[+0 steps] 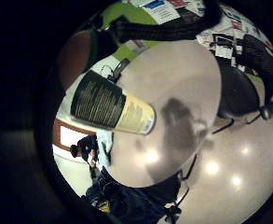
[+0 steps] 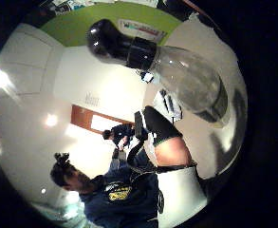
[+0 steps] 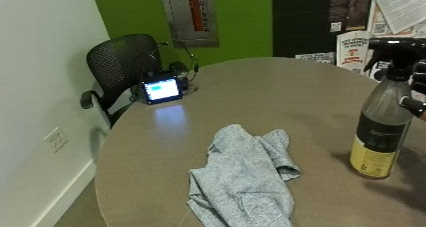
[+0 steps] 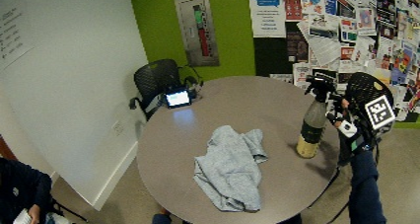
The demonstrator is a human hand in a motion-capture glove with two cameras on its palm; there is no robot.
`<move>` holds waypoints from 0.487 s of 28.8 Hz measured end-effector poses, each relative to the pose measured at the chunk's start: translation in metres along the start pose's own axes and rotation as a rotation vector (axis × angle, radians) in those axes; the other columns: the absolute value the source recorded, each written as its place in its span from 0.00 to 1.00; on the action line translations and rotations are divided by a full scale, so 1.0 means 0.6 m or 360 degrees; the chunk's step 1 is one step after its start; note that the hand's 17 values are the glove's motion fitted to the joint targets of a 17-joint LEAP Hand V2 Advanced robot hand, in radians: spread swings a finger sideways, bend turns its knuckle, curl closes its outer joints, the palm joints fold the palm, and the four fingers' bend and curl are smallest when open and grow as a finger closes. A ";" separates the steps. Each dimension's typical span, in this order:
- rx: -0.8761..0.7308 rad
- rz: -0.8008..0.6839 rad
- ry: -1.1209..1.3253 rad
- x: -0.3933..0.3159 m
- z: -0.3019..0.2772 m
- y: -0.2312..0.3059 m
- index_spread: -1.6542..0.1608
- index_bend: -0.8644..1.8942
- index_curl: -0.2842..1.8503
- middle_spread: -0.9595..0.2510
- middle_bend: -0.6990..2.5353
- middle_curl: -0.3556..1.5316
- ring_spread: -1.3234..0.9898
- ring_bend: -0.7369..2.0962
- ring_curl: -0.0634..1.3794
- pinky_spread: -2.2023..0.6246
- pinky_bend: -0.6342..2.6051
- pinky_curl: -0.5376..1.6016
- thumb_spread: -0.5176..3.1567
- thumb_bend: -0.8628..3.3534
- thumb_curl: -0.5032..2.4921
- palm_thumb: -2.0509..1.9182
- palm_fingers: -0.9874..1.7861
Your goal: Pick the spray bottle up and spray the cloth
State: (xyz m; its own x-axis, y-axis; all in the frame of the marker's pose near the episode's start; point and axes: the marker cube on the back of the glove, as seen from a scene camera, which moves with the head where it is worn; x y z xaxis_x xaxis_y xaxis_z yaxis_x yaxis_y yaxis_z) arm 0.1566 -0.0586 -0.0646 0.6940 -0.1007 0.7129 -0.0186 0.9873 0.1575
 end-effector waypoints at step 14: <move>-0.0047 -0.0158 -0.0332 0.022 0.079 -0.028 0.71 0.35 0.25 0.73 0.29 0.37 0.53 0.41 0.27 0.85 0.33 0.41 0.40 0.19 0.28 0.62 0.63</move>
State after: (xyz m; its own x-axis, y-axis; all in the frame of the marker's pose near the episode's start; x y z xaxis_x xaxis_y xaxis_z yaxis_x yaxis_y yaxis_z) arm 0.1319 -0.0822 -0.0254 0.5273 -0.2177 0.8213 0.0654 0.9742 0.2162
